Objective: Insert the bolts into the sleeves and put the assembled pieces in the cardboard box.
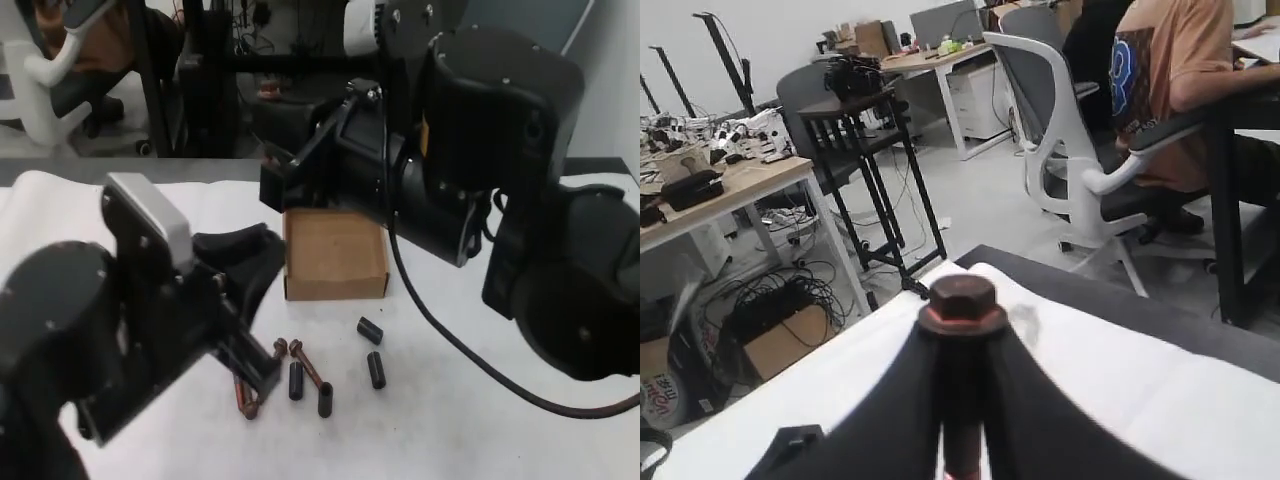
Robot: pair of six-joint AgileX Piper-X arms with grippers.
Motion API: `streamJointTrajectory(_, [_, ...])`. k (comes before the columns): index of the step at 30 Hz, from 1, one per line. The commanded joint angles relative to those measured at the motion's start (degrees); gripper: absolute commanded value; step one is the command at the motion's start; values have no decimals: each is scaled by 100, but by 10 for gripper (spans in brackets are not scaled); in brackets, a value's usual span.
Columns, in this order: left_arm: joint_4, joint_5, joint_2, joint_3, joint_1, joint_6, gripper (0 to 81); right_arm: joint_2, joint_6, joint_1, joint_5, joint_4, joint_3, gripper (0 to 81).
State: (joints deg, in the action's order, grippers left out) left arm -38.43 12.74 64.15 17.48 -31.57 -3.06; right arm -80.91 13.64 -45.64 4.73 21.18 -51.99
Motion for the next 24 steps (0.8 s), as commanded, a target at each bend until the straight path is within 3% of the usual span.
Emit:
streamJointTrajectory(1, [-510,-397,200,1,-263,-43,17,-1,-136,-19,68,227,-13,0])
streamJointTrajectory(9, [-1095,-1678,280,1,-282,-43,17,-1,-298,-19,68,227,9,0])
streamJointTrajectory(24, [-1130,-1344,280,12,-309,269,17,-125,-286,-19,81,224,35,0])
